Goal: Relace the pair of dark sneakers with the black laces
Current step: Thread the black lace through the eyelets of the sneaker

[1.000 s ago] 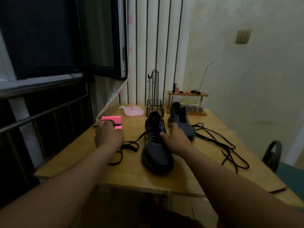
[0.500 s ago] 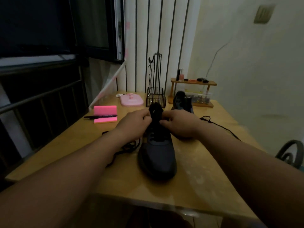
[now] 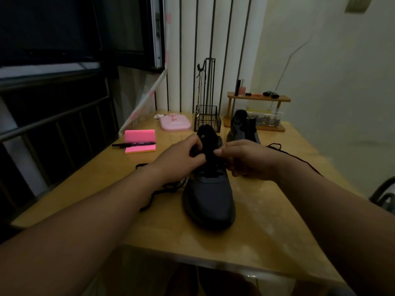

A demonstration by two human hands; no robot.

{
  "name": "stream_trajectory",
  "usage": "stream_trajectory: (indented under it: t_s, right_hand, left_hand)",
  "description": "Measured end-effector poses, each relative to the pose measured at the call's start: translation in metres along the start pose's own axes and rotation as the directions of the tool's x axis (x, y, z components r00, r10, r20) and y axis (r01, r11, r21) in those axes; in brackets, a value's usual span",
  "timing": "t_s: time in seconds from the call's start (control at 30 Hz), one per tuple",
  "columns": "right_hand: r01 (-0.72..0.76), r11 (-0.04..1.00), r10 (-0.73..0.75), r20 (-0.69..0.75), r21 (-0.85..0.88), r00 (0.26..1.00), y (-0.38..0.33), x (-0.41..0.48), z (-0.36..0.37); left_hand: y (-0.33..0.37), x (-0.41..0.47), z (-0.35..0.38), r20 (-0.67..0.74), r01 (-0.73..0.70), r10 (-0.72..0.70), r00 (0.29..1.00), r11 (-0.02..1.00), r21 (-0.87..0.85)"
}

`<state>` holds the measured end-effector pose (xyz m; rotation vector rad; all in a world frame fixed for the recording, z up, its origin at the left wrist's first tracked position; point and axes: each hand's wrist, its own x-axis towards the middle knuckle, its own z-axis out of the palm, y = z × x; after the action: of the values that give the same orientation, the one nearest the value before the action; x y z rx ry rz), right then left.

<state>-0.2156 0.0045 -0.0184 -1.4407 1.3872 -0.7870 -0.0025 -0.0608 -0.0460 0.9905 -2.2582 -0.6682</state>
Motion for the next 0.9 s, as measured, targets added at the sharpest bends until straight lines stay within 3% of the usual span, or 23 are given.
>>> stream_trajectory:
  t_s: [0.07,0.1,0.13,0.23,0.3,0.37,0.43,0.5,0.53,0.6,0.67,0.7,0.77,0.83,0.9]
  right_hand:
    - [-0.011,0.967,-0.008,-0.073,-0.253,0.997,-0.005,-0.001,0.005]
    - [0.022,0.955,-0.054,-0.103,-0.297,0.993,-0.008,-0.001,0.009]
    - [0.075,0.962,-0.11,-0.121,-0.263,0.987,-0.009,-0.001,0.011]
    - [0.175,0.979,-0.16,-0.143,0.101,0.977,-0.004,-0.006,0.013]
    - [0.14,0.98,-0.121,-0.139,0.138,0.983,-0.001,-0.011,0.012]
    - [0.059,0.985,-0.089,-0.185,-0.162,0.979,-0.006,-0.012,0.011]
    - [-0.06,0.842,-0.078,-0.231,-0.537,0.97,-0.017,-0.011,0.014]
    - [-0.067,0.743,-0.119,-0.229,-0.666,0.966,-0.025,-0.013,0.015]
    - [0.006,0.798,-0.164,-0.207,-0.603,0.965,-0.028,-0.016,0.014]
    - [0.203,0.955,-0.247,-0.204,-0.215,0.947,-0.031,-0.026,0.007]
    - [0.264,0.94,-0.225,-0.189,0.216,0.956,-0.034,-0.034,-0.004]
    - [0.215,0.94,-0.178,-0.158,0.265,0.971,-0.034,-0.037,-0.009]
    - [0.023,0.999,-0.02,-0.127,0.024,0.992,-0.034,-0.042,-0.014]
    - [-0.058,0.964,0.019,-0.149,-0.26,0.989,-0.034,-0.048,-0.014]
    - [0.098,0.984,-0.122,-0.162,-0.148,0.979,-0.036,-0.054,-0.014]
  left_hand:
    - [0.002,0.0,0.004,-0.01,-0.017,0.017,1.0,1.0,0.02]
    - [0.003,0.0,0.005,-0.014,-0.017,0.018,1.0,0.999,0.029]
    - [0.004,0.001,0.005,-0.019,-0.011,0.012,1.0,0.999,0.04]
    - [0.005,0.002,0.004,-0.022,0.021,-0.02,1.0,0.997,0.069]
    - [0.006,0.001,0.003,-0.027,0.028,-0.026,0.999,0.995,0.093]
    - [0.007,0.0,0.003,-0.038,0.029,-0.025,0.999,0.994,0.104]
    - [0.006,0.0,0.003,-0.044,0.034,-0.029,0.999,0.993,0.117]
    - [0.007,0.0,0.004,-0.038,0.044,-0.039,0.999,0.991,0.13]
    - [0.007,0.0,0.004,-0.034,0.049,-0.045,0.998,0.99,0.131]
    - [0.006,0.0,0.003,-0.03,0.066,-0.063,0.998,0.991,0.119]
    - [0.005,0.0,0.003,-0.031,0.067,-0.064,0.997,0.991,0.114]
    - [0.006,0.0,0.003,-0.027,0.065,-0.063,0.998,0.992,0.107]
    - [0.005,0.001,0.005,-0.016,0.066,-0.064,0.998,0.992,0.107]
    - [0.006,0.002,0.005,-0.015,0.072,-0.071,0.997,0.989,0.125]
    - [0.008,0.001,0.005,-0.067,0.057,-0.047,0.997,0.986,0.159]
